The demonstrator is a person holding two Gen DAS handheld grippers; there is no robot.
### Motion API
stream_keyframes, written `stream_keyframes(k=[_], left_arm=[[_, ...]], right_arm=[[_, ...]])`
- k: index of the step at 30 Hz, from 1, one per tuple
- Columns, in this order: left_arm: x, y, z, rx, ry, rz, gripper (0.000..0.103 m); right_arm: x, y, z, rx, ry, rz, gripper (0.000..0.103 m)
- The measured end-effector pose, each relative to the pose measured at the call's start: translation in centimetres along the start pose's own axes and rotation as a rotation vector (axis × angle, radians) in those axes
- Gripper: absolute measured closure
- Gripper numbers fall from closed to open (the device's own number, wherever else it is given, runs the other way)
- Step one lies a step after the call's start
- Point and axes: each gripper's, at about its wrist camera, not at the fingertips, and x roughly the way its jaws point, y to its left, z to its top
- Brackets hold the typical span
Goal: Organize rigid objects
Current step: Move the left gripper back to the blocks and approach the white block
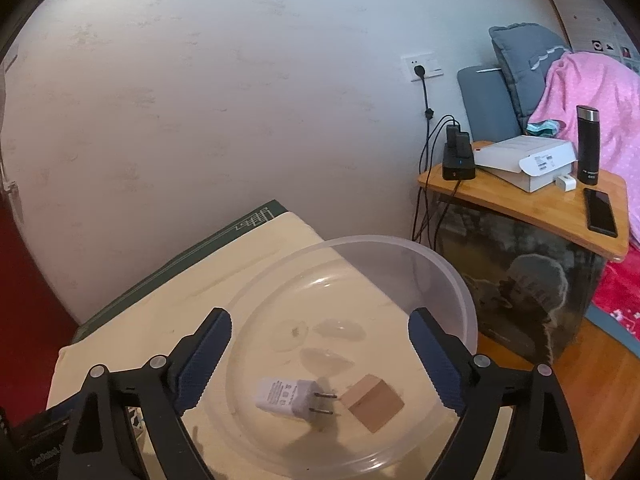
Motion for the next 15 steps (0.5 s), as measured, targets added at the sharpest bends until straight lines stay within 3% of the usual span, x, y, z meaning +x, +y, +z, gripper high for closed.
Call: stream_keyframes(k=[15], left_arm=[[-1.7, 6.2, -2.0, -0.108, 0.001, 0.109, 0.027]], right_arm=[[0.4, 0.8, -0.7, -0.032, 0.017, 0.032, 0.008]])
